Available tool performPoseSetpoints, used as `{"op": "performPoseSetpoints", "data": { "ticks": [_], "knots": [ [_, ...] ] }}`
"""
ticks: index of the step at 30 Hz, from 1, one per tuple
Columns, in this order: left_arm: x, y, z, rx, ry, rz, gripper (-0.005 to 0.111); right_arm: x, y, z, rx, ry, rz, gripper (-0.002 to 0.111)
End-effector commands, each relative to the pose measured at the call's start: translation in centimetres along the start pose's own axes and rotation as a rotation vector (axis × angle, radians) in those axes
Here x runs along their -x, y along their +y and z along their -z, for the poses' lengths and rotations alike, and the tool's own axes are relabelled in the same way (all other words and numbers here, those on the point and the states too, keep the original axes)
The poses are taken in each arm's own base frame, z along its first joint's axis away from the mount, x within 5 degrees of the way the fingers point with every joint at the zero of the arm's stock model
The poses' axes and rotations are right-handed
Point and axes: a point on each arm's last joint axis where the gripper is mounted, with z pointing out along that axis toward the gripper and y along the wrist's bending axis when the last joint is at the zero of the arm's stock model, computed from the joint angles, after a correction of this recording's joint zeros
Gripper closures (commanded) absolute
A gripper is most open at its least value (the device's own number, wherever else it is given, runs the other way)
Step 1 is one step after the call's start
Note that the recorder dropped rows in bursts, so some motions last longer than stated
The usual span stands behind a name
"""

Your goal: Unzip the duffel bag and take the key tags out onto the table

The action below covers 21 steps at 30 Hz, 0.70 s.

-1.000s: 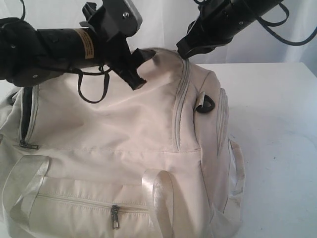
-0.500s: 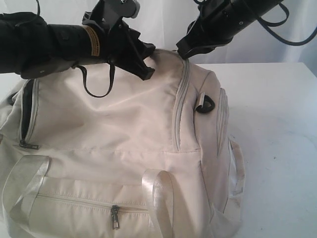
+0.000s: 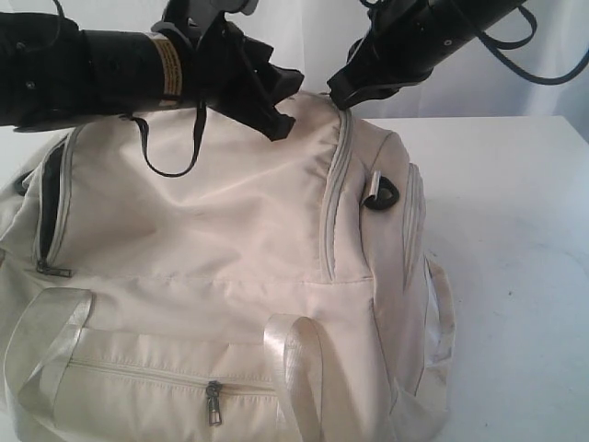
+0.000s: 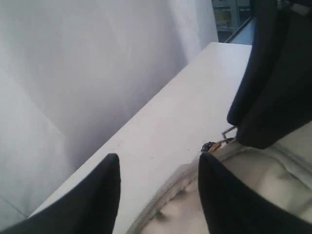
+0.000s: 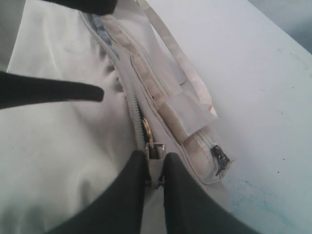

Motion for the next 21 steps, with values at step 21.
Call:
{"op": "performPoseSetpoints", "data": {
  "ticks": [21],
  "knots": [
    [-1.2,-1.1,-2.4,-0.119,0.029,-0.093,0.072,0.4,0.1,1.1,0.006,-0.044,-0.019,0.108]
  ]
}}
